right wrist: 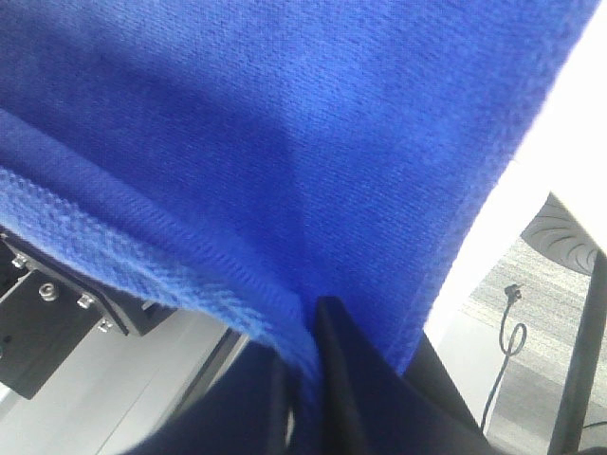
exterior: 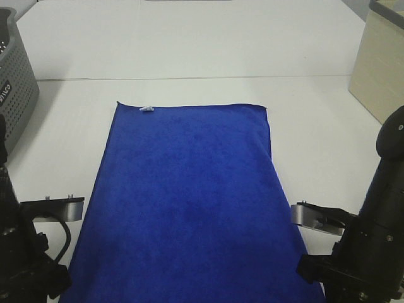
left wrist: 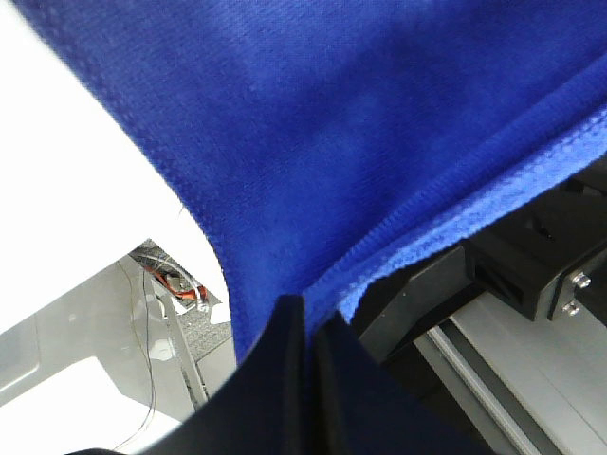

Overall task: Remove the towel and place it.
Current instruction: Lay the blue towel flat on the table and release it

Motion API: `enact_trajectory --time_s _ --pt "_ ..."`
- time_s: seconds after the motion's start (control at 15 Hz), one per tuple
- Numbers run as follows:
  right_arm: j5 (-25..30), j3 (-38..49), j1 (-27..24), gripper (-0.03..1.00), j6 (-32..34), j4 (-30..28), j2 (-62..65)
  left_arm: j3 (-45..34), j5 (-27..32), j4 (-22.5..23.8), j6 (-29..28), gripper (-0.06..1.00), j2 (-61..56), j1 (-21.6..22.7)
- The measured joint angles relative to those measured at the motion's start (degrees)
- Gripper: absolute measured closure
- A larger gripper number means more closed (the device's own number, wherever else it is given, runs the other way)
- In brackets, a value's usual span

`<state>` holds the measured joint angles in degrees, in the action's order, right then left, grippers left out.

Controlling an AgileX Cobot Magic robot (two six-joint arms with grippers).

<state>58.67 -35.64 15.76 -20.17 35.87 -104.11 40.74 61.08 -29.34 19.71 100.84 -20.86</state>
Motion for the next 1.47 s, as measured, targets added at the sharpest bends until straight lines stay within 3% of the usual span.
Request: enact_trajectory --time_s 0.2,0.47,0.87,1.13,1.47 --pt "-0.23 0.17 -0.17 0.83 -0.29 -0.29 -0.17 0.0 0.11 -1.6 2.06 0.94 0.11 -0.92" --pt "-0.46 0.17 -0.23 0.72 -0.34 -0.52 -0.34 0.0 -2.29 -4.13 3.84 0.85 0.11 -8.48" --pt "-0.74 0.17 -0.23 0.33 -0.17 0.0 -0.34 0.29 -4.24 -3.61 0.74 0.34 0.17 -9.11" --pt "2.06 -4.13 -0.23 0.3 0.11 -1.89 2.69 6.47 2.18 0.57 -1.66 0.29 0.23 -9.11" --pt "4.01 -20.86 -1.26 0.3 8.82 -10.71 5.04 17.82 4.81 9.68 -4.13 0.29 0.23 -7.73"
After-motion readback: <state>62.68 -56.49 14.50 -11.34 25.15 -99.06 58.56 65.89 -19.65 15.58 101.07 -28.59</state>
